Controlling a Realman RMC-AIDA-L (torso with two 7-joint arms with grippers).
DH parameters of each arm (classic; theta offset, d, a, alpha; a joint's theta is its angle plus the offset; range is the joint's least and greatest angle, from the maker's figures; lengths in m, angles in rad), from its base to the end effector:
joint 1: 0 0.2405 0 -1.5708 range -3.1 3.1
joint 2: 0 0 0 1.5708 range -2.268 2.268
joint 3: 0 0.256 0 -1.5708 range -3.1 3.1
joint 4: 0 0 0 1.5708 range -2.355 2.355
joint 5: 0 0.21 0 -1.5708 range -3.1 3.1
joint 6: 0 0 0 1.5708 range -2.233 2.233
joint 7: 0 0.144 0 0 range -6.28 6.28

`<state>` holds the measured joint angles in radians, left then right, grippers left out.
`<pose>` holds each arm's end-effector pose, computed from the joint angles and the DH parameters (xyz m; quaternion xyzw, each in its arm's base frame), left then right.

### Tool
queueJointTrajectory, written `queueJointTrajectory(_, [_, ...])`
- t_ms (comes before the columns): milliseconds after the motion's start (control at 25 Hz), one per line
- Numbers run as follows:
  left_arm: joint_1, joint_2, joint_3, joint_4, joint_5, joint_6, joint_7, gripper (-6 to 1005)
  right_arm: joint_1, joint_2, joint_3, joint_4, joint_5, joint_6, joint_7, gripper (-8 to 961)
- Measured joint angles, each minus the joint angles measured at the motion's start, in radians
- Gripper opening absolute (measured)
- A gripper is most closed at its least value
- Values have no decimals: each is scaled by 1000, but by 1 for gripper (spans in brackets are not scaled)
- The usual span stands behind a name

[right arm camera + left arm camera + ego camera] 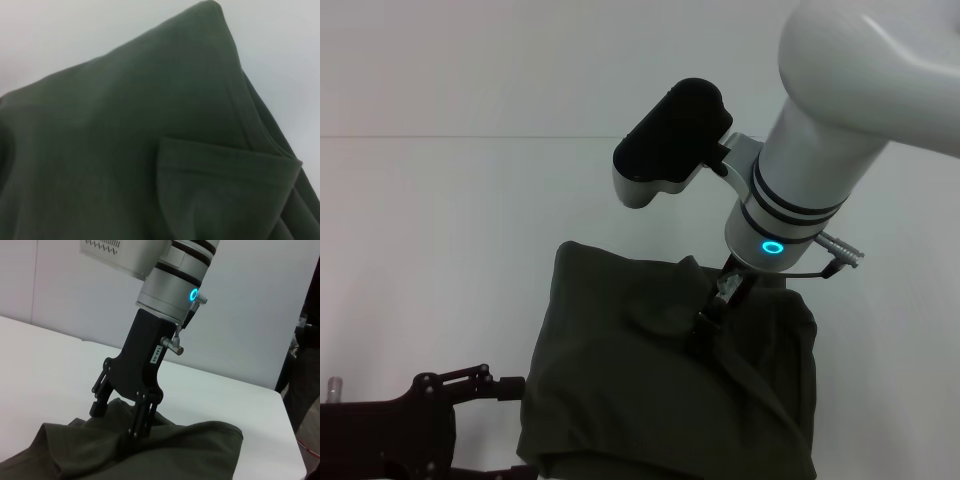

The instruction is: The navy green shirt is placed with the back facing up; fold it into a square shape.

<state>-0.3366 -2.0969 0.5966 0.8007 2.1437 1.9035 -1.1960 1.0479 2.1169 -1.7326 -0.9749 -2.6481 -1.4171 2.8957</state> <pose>-0.2966 0.2431 0.0197 -0.9572 -0.1529 -0.2377 0.0622 0.0921 0.3786 -0.0876 -0.9048 0.2513 -0.2866 0.1897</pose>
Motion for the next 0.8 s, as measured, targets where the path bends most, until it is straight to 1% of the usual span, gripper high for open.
queueJointTrajectory(320, [-3,0,0,-1,-3,0,0,935,14,4,-9,-15,45,-2,-22,869])
queueJointTrajectory(560, [-2,0,-1,-2,-2,0,-2,935,12,5,-40,-2,47,5,-25,864])
queueJointTrajectory(800, [-3,-6,-1,-2,1,-7,-2,935,8,5,-72,-1,48,16,-26,860])
